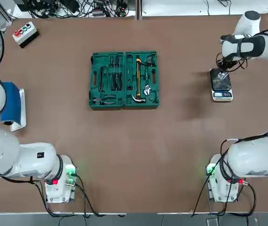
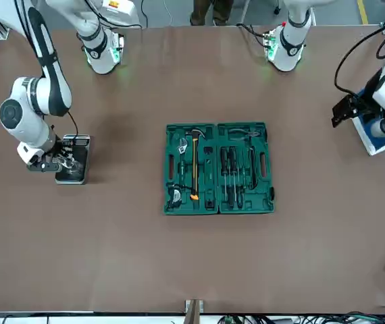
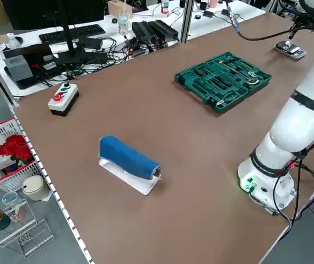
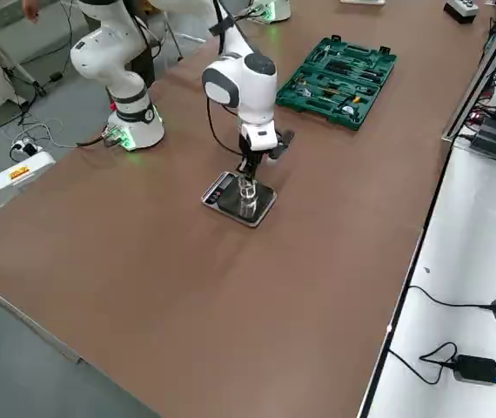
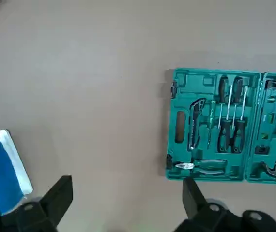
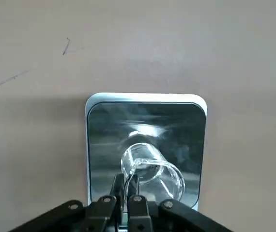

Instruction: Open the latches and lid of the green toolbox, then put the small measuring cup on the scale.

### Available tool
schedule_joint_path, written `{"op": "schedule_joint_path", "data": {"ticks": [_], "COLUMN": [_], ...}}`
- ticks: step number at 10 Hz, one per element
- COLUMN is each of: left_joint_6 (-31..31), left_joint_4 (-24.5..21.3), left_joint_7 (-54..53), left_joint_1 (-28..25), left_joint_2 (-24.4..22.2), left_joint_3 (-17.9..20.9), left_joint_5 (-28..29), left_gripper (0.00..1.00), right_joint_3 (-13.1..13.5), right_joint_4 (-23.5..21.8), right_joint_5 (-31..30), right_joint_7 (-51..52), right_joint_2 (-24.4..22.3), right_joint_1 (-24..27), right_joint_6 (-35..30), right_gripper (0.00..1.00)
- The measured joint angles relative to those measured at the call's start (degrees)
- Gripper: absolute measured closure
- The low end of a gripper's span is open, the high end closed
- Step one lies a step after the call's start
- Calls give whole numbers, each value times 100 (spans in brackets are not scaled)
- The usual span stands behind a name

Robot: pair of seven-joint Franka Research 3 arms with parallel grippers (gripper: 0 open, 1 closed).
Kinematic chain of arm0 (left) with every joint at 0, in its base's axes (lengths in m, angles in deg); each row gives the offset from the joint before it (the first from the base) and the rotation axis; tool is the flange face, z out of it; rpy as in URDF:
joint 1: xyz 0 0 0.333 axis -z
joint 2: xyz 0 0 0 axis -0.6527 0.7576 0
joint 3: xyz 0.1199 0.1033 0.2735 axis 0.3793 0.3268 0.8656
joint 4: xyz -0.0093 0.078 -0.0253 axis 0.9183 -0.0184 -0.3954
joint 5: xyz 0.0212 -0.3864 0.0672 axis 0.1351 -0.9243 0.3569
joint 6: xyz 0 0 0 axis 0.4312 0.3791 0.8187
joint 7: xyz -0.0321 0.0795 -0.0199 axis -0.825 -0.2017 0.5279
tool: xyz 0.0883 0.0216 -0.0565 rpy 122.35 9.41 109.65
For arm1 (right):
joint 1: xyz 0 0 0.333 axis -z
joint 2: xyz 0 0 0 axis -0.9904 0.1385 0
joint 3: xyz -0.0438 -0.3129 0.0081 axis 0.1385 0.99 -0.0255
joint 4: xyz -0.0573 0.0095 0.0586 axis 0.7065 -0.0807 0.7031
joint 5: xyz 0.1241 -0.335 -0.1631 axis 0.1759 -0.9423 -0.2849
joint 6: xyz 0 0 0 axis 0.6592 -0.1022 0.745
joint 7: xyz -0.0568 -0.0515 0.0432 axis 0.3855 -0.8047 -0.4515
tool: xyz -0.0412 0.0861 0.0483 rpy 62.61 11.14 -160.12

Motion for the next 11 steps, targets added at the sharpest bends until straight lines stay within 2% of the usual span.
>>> {"op": "schedule_joint_path", "data": {"ticks": [7,11], "left_joint_6": [42,44], "left_joint_4": [-11,54], "left_joint_7": [0,-90], "left_joint_1": [-78,-110], "left_joint_2": [-5,-7], "left_joint_3": [-25,-19], "left_joint_5": [12,-28], "left_gripper": [0,0], "right_joint_3": [18,22], "right_joint_4": [-62,-62], "right_joint_5": [-81,-89], "right_joint_7": [21,22], "right_joint_2": [118,127], "right_joint_1": [0,0], "right_joint_6": [150,155], "right_gripper": [94,89]}}
